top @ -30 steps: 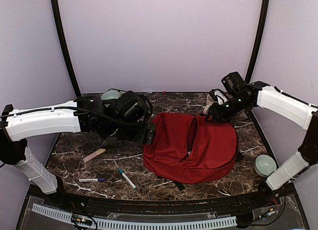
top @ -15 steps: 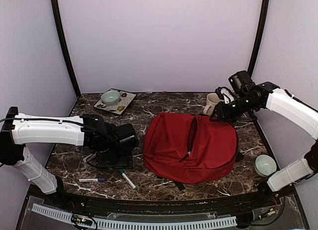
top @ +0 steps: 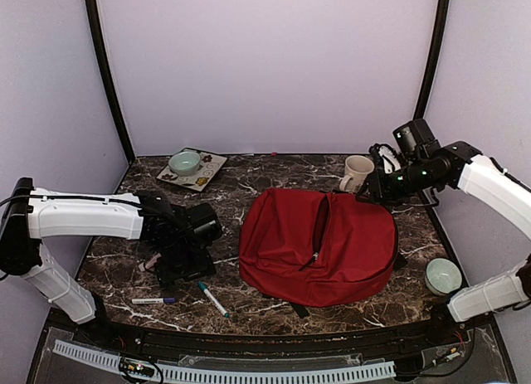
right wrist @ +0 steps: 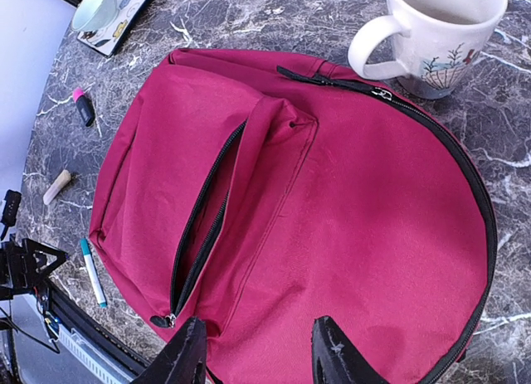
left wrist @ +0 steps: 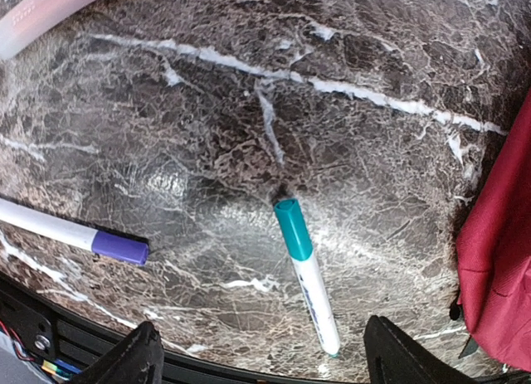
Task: Pack the student bag
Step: Pick up the pen at the center of the board.
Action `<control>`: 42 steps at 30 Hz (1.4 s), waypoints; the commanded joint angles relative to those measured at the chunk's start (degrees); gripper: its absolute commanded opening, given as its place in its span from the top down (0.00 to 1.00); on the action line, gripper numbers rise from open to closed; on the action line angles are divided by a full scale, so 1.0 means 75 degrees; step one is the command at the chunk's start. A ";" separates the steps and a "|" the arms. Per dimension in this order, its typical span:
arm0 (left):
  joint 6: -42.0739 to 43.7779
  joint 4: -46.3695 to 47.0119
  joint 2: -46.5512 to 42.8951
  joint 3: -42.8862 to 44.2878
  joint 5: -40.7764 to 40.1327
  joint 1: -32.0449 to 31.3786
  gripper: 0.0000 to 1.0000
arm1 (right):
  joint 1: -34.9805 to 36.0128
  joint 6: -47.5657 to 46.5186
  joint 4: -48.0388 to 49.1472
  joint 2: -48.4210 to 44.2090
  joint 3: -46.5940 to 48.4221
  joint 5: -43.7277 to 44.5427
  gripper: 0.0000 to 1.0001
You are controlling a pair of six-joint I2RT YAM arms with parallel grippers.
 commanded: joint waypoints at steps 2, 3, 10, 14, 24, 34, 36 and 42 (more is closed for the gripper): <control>-0.1414 -0.0149 0.0053 -0.0201 0.0198 0.0043 0.14 | -0.0024 0.0234 -0.0001 -0.0532 -0.0394 0.0291 0.56; -0.1564 0.0004 0.0007 -0.0274 0.0242 0.0048 0.14 | -0.0024 0.0246 -0.0007 -0.0638 -0.0467 0.0362 0.56; -0.2240 0.0223 0.0027 -0.0227 0.0144 0.0069 0.19 | -0.0018 0.0378 0.0063 -0.0986 -0.0806 0.0484 0.55; -0.2174 0.0486 0.0442 -0.0164 0.0279 0.0096 0.21 | -0.0021 0.0487 0.0176 -0.0958 -0.0826 0.0370 0.55; -0.1759 0.0817 0.1260 0.0036 0.0362 0.0272 0.39 | -0.0024 0.0486 0.0040 -0.1074 -0.0979 0.0405 0.55; -0.1097 0.1662 0.1546 -0.0458 0.0366 0.0619 0.93 | -0.0024 0.0483 0.0067 -0.1051 -0.0872 0.0453 0.55; -0.1174 0.1487 0.1421 -0.0340 0.0226 0.0635 1.00 | -0.0024 0.0484 0.0083 -0.1042 -0.0823 0.0475 0.55; -0.1975 0.1097 0.0324 -0.0295 -0.0388 0.0642 1.00 | -0.0021 0.0425 0.0593 -0.1227 -0.0938 0.0317 0.55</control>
